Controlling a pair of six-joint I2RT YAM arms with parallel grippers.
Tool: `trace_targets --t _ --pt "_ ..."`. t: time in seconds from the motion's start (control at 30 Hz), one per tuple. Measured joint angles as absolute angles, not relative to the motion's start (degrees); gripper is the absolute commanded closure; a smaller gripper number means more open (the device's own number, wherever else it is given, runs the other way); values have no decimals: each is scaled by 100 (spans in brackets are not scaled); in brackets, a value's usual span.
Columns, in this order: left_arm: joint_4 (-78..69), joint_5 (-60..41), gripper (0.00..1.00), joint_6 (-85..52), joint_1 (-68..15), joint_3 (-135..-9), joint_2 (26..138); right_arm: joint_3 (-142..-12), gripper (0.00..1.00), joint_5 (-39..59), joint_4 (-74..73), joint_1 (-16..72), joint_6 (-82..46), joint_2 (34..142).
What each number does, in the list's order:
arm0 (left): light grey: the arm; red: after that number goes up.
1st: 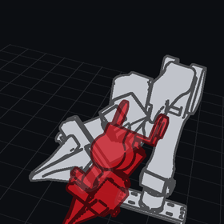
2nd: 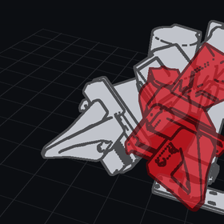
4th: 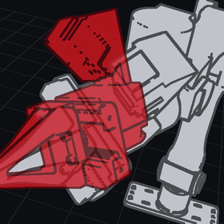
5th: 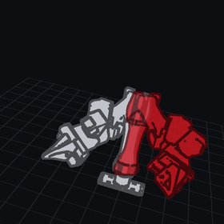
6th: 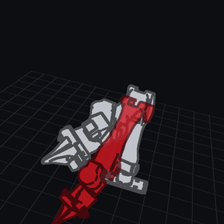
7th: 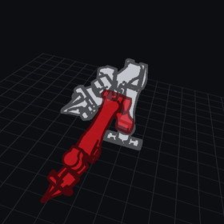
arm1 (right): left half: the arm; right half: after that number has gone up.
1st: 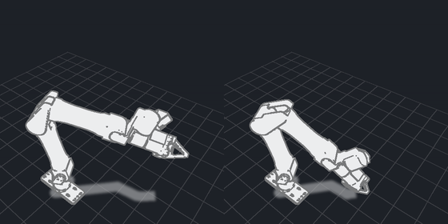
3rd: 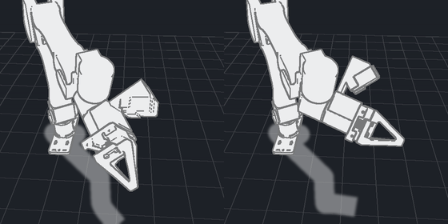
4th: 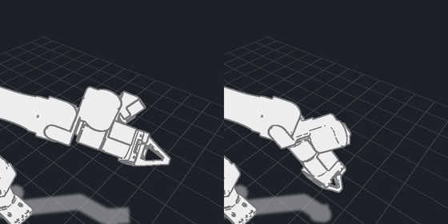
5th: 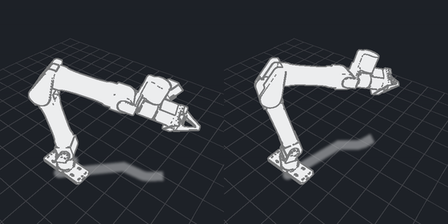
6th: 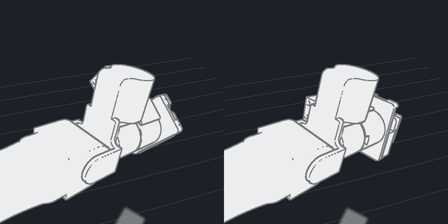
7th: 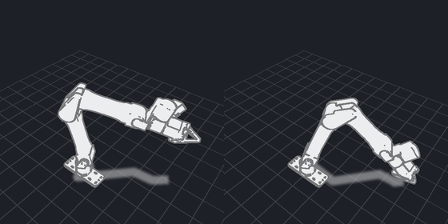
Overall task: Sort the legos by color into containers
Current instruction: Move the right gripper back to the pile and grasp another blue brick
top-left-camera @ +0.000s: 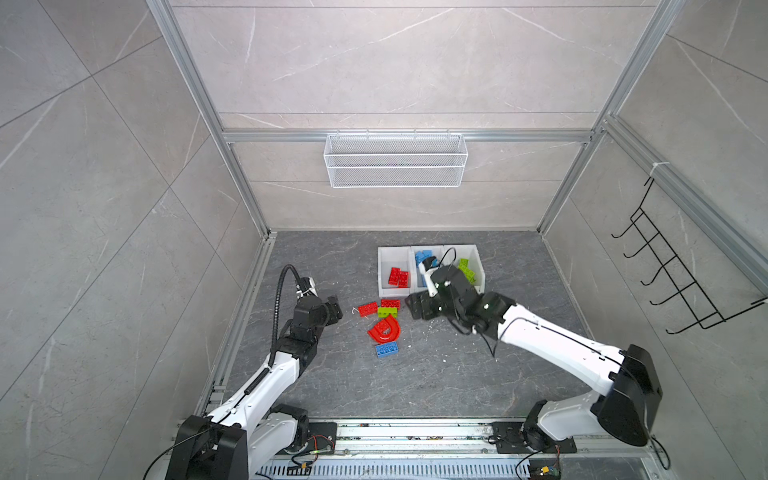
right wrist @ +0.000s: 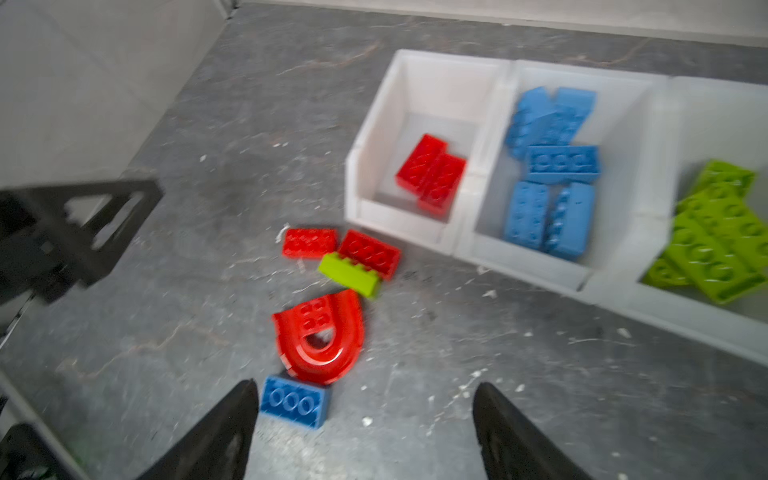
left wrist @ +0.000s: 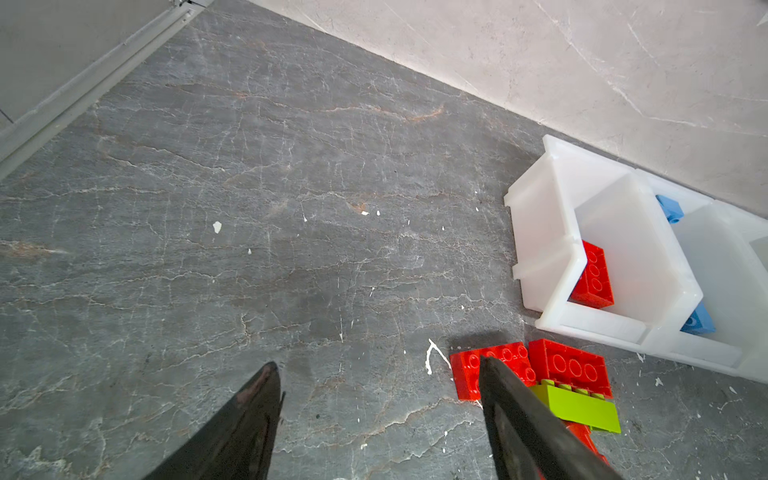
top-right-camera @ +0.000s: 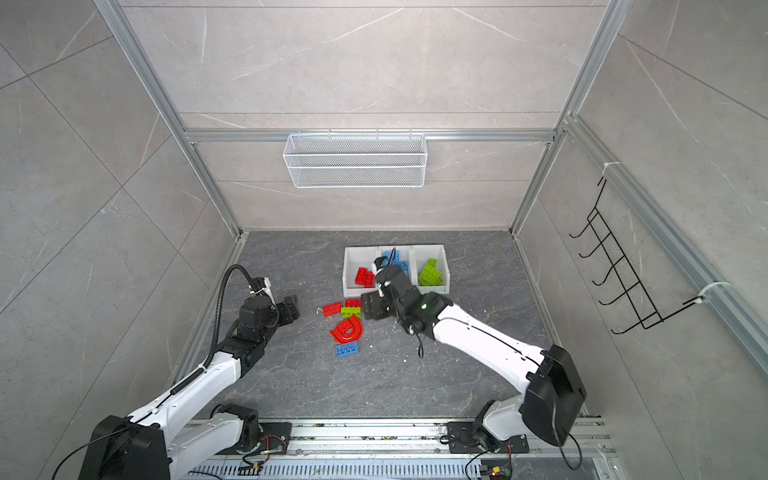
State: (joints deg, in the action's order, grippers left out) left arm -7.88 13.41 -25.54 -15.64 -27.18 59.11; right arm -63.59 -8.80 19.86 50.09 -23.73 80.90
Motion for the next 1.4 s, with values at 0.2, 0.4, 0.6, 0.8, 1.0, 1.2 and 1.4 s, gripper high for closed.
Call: trace_targets --t 0.2,0.4,0.6,0.8,1.0,1.2,1.4 --pt "-781 1358 23 -2552 -1538 -2633 5767 -6193 10 -1894 1944 6121 -2904 8801" --pt "-781 1387 23 -2552 -1538 -2630 5767 -6484 8 -2250 1800 6598 -3315 9767" --pt "-781 1393 23 -2554 -1538 -2630 5806 -6484 8 -2351 1221 6744 -3750 10506" --pt "-784 1402 23 -2554 -1533 -2630 5815 -6676 7 -2534 1216 6932 -3844 10991" --pt "-781 1461 23 -2554 -1533 -2622 5817 -6676 6 -2661 1181 6936 -3905 11015" --pt "-784 1468 23 -2552 -1533 -2622 5822 -6687 7 -2657 1146 6873 -3933 11253" --pt "-784 1468 23 -2552 -1533 -2622 5822 -6685 12 -2633 930 6779 -3953 11319"
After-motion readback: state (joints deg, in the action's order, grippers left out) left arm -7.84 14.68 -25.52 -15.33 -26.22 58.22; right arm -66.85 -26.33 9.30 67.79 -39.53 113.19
